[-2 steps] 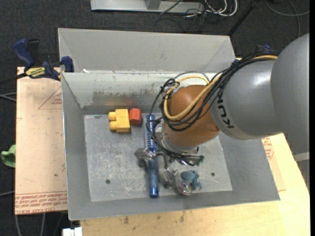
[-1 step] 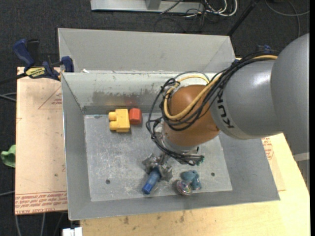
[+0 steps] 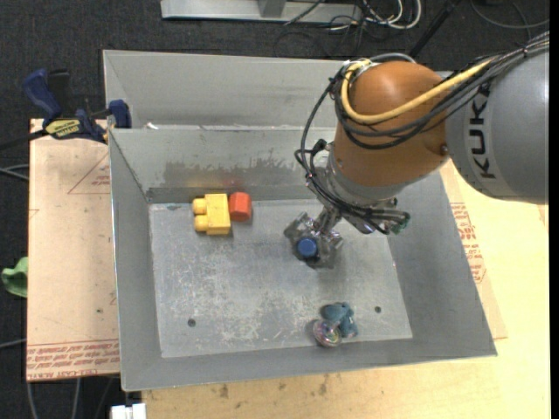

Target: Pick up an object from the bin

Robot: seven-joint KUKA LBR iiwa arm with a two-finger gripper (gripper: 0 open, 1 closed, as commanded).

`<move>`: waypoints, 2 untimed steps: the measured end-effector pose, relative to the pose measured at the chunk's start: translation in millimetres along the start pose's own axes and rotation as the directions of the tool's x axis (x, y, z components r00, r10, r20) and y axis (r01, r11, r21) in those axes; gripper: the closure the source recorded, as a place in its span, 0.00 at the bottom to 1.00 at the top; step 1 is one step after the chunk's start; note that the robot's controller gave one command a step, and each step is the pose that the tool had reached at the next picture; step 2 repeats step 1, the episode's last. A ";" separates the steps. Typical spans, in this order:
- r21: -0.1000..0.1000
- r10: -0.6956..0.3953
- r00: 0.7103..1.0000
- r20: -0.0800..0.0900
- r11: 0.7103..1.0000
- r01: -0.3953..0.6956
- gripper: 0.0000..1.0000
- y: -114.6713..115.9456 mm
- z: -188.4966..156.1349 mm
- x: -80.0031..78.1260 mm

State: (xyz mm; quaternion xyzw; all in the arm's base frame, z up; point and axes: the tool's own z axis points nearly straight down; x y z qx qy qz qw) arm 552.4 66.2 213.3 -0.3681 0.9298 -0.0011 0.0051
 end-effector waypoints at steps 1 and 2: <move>-0.003 -0.085 0.996 0.001 0.996 0.085 1.00 12.1 -51.6 -50.8; -0.003 -0.085 0.996 0.001 0.996 0.085 1.00 12.1 -51.6 -50.8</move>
Offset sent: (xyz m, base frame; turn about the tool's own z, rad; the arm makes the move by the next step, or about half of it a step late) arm 0.0263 0.0405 0.0499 -0.0856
